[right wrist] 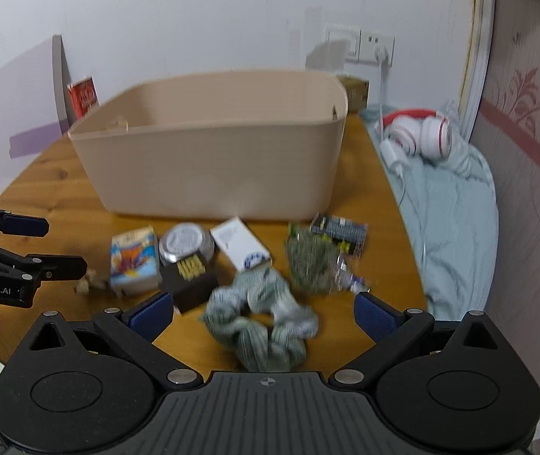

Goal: Organize objects
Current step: 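Grasp the keychain figure with left tool while right tool grasps plaid scrunchie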

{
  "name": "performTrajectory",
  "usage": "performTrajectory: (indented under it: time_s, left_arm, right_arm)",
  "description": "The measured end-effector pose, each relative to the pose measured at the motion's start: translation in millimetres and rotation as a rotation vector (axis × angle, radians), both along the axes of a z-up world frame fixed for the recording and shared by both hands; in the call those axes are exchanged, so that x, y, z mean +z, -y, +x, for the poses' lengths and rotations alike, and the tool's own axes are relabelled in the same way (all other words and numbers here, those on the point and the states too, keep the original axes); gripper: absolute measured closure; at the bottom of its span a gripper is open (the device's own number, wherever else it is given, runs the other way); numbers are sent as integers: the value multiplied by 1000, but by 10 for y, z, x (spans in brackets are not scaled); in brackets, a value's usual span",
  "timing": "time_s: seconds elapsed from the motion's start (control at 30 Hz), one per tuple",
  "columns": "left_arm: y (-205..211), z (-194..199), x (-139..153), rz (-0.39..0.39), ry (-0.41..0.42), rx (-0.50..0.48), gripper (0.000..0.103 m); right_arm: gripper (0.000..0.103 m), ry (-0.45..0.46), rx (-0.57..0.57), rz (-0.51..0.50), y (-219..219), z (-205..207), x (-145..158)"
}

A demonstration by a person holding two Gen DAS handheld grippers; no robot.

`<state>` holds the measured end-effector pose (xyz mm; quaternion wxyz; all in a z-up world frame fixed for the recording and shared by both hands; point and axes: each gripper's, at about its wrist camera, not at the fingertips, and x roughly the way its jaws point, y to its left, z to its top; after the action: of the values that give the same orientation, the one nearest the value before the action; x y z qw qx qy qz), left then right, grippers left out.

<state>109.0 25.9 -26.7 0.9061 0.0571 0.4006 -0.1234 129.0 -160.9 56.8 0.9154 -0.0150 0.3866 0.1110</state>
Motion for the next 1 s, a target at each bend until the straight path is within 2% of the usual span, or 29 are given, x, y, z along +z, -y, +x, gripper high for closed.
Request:
performTrajectory:
  time_s: [0.27,0.33,0.4,0.47,0.57,0.63,0.77,0.83,1.0]
  left_arm:
    - [8,105,-285,14,-54,-21,18]
    - [13,138,-334,18,-63,-27,27]
    - [32,137,-342,28,-45,-42,30]
    - [48,143,-326,20,-49,-65,39]
    - [63,133,-308,19,-46,-82,57]
    - [64,122,-295,16,-45,-92,70]
    - [67,88,-303,19,-43,-95,71]
    - [69,87,-293,21,-48,-85,72]
    - [44,31,-255,20,-54,-70,73]
  right_arm:
    - [0,-61,11,-13,-34,63,-290]
    - [0,-72,10,-15,-45,96,-332]
    - [2,-79,8,-6,-52,117,-370]
    - [10,-88,9,10,-60,135,-404]
    - [24,-80,17,18,-77,143,-419]
    - [43,-69,20,16,-84,139,-403]
    - [63,-64,23,24,-74,128,-390]
    - [78,-59,29,11,-84,109,-391]
    - [87,-53,32,18,-77,39,-384]
